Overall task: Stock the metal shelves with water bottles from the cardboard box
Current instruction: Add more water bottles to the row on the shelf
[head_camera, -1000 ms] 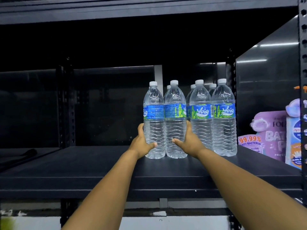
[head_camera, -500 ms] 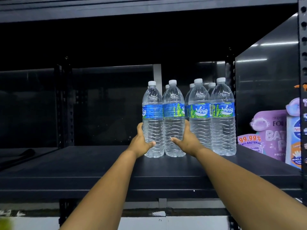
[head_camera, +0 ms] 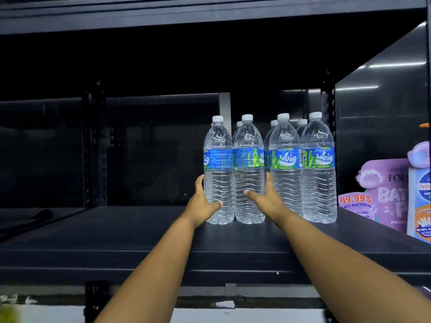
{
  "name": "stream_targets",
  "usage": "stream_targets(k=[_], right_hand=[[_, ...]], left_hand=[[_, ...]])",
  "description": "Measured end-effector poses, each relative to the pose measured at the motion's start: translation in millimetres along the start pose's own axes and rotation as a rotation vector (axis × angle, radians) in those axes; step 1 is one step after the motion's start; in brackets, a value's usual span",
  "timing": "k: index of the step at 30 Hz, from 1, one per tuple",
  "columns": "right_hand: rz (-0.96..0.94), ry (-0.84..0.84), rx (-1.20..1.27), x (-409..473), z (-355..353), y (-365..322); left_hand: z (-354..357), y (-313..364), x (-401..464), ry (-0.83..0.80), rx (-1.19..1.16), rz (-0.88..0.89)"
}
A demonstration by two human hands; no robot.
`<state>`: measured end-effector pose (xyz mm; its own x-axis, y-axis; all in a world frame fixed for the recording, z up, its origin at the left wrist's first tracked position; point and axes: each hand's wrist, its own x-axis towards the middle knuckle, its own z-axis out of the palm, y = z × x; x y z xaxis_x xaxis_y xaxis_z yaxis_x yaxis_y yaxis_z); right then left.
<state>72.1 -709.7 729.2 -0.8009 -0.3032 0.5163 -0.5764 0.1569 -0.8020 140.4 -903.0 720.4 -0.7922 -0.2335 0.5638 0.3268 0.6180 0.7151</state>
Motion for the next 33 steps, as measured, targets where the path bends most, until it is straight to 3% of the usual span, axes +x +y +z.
stream_targets(k=[11, 20, 27, 33], right_hand=[[-0.018, 0.047, -0.022, 3.9, 0.1, 4.2], [-0.092, 0.175, -0.223, 4.0, 4.9, 3.8], [-0.129, 0.058, -0.109, 2.7, 6.0, 5.9], [-0.156, 0.062, -0.208, 3.4, 2.9, 8.5]], left_hand=[[2.6, -1.7, 2.4, 0.041, -0.024, -0.007], [3.4, 4.5, -2.0, 0.112, 0.076, 0.029], [3.4, 7.0, -0.4, 0.053, -0.127, -0.074], [1.9, 3.9, -3.1, 0.070, -0.008, -0.038]])
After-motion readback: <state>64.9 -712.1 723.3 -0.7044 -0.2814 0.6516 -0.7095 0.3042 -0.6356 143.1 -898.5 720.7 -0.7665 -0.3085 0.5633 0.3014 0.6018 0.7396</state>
